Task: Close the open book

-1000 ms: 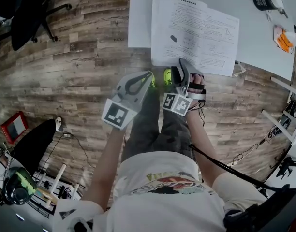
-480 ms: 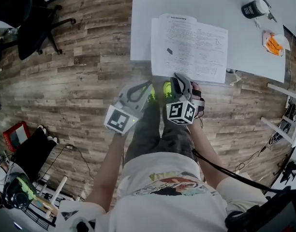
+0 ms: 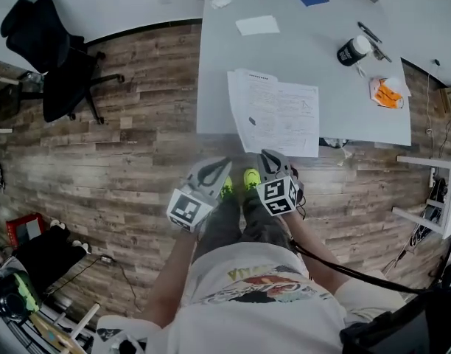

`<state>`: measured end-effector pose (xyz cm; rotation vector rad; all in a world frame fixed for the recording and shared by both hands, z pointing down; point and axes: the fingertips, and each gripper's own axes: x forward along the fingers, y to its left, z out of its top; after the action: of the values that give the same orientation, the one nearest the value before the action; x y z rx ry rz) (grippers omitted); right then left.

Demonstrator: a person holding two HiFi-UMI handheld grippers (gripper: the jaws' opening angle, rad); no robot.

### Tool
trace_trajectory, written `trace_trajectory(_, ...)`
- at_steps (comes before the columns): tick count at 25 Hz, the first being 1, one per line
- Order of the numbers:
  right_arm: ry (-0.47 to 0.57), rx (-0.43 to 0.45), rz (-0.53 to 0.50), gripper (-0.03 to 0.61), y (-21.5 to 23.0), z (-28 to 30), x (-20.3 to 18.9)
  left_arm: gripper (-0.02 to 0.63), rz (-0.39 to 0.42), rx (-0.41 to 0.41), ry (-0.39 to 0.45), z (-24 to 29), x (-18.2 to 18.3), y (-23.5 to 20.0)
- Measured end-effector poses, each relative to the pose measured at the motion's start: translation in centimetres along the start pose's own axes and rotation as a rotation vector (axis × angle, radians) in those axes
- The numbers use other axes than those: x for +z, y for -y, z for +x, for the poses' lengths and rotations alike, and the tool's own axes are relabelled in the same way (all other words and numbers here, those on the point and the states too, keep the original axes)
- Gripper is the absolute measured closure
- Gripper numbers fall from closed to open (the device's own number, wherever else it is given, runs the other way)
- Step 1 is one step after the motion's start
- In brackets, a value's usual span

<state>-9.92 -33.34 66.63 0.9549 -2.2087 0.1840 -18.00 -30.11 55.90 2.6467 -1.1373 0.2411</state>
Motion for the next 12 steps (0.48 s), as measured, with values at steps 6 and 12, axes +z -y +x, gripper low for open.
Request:
trace_trajectory(6,-0.015,-0.005,0.063,0.548,2.3,-3.1,-0.6,0.600,0.001,-0.013,0.001,0.6,1.6,2.6)
trace_trajectory(12,-0.005,0.033,0.157,0.548,4.6,-5.1,-1.4,0.600,0.031,-0.018,0.011,2.7,4.1,4.7)
